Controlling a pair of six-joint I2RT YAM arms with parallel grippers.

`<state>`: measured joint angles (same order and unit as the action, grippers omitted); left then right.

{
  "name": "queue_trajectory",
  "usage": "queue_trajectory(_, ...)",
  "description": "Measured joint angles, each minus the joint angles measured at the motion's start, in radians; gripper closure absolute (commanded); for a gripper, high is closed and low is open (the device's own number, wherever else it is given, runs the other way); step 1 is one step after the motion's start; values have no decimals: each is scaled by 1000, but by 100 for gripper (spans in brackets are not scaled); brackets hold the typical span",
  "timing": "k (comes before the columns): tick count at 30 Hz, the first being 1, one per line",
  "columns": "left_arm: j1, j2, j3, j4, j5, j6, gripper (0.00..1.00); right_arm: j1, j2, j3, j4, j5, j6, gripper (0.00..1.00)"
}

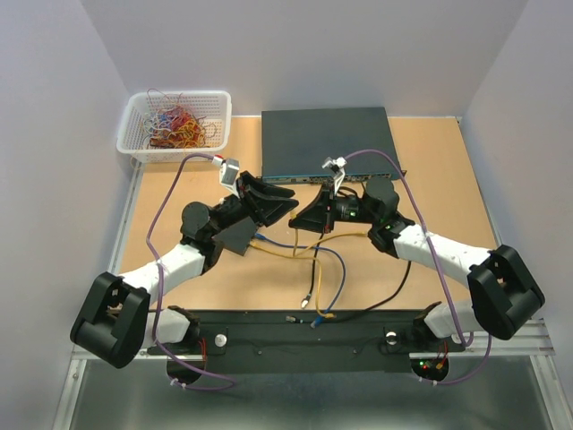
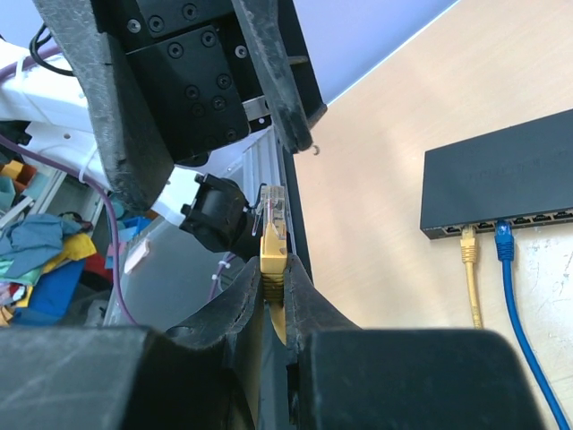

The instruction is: Insert the plug into the switch port

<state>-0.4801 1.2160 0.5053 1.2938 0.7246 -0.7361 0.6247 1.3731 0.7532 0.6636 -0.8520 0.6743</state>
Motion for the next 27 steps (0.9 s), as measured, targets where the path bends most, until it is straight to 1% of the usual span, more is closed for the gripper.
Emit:
queue_trajectory(7, 0, -3, -11, 0, 1, 18, 44, 5, 12, 3, 1, 6, 1, 100)
queue_trajectory(11, 0, -2, -29, -1, 1, 17, 41, 5, 13, 5, 3, 7, 1, 100)
queue_trajectory(17, 0, 8, -41, -1, 1, 13, 41, 5, 13, 11, 2, 10, 0, 100)
queue_trajectory(23, -2, 26, -41, 0, 1, 6, 49, 5, 13, 26, 3, 12, 0, 100)
queue_trajectory(27, -5, 37, -41, -2, 0, -2, 59, 5, 16, 26, 3, 14, 0, 100)
